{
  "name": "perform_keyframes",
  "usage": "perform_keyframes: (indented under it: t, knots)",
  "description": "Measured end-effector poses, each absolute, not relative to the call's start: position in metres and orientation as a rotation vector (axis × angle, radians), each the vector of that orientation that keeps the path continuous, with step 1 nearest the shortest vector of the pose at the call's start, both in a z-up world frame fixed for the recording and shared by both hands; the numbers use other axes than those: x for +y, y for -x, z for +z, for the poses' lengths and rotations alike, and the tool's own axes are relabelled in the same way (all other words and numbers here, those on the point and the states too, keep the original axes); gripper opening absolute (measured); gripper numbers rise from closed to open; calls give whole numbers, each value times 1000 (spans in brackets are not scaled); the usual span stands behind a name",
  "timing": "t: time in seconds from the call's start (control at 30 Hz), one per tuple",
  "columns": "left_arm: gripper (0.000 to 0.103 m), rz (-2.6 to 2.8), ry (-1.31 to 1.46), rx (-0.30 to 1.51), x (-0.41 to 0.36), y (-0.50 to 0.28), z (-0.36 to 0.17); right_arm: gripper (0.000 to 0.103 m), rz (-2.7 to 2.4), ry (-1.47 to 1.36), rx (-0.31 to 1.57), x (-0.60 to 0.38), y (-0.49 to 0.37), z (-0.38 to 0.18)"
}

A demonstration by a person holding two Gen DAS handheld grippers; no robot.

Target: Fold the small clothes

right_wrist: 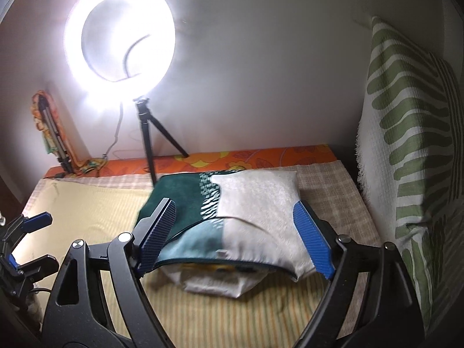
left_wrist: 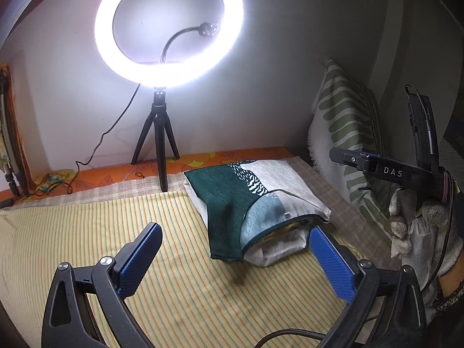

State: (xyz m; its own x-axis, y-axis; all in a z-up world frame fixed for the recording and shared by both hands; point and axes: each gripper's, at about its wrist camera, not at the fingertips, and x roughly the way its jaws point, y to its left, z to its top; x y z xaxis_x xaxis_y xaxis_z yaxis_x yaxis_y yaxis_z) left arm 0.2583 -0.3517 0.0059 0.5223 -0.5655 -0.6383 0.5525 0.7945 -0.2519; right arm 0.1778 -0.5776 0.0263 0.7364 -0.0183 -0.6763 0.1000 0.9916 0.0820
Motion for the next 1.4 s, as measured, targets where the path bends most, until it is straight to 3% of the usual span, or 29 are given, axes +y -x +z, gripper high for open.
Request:
perform_keyframes:
  t: [0.1, 0.2, 0.63, 1.4]
  knots:
    - [103, -665, 12, 759, -342, -241, 14, 87, -60, -110, 729, -563, -161, 36]
    - [103, -666, 18, 744, -329, -226, 22, 103, -53, -122, 710, -549, -144, 45]
    - [103, -647, -4, 682, -274, -167, 36, 103, -98, -166, 635, -489, -71, 54]
    - [103, -632, -141, 643, -244, -103, 12, 103, -245, -223, 659, -442, -10, -1]
